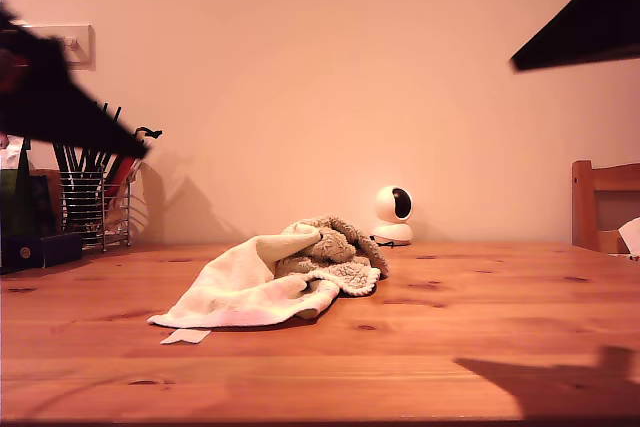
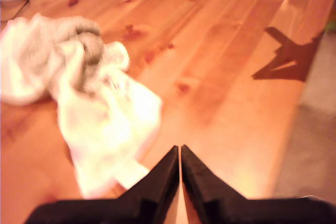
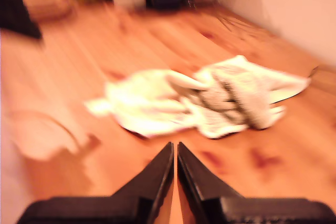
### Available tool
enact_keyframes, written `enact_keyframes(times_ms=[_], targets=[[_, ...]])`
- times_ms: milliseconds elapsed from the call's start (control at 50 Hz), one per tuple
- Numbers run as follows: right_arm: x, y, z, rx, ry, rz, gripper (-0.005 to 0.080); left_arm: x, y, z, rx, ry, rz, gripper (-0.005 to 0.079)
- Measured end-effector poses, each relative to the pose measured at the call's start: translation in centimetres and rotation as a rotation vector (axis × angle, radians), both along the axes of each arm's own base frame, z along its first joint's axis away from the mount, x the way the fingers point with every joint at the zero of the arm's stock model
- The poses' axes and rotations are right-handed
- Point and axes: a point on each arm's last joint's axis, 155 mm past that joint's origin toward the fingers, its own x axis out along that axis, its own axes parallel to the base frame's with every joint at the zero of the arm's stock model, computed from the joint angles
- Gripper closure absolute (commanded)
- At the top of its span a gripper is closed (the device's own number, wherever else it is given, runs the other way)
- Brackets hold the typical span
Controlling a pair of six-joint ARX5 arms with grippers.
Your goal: Fold the tea towel in front of you. After folding it, place it to the right side.
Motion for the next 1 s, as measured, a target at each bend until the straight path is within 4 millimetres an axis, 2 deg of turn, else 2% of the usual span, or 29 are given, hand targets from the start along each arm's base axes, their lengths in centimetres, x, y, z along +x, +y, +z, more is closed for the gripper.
enact_keyframes(times_ms=[120,280,420,600,720,1000], targets=[[1.7,0.5,-1.2,-0.148,-0.072,0.016,0.0693,1.4,-0.6,-0.1,0.016,-0.005,0.001,0.0763],[3.7,1.3,-3.6,-0.306,-0.147,0.065,0.0685,2.7,-0.9,-1.3,0.035,0.034,0.007,0.0763],[5.4,2.4,-5.2,-0.404,-0.236,0.113,0.0604,4.2,-1.4,-1.7,0.04,0.037,0.012,0.0763],[8.4,3.6,-6.6,-0.529,-0.316,0.169,0.0503,6.1,-2.1,-0.6,0.032,0.015,0.012,0.0763],[10.8,4.1,-7.2,-0.626,-0.385,0.218,0.0451,6.6,-2.4,0.3,0.022,-0.01,0.01,0.0763],[16.2,5.9,-8.9,-0.742,-0.464,0.281,0.0358,6.5,-2.5,0.3,0.023,-0.009,0.007,0.0763]])
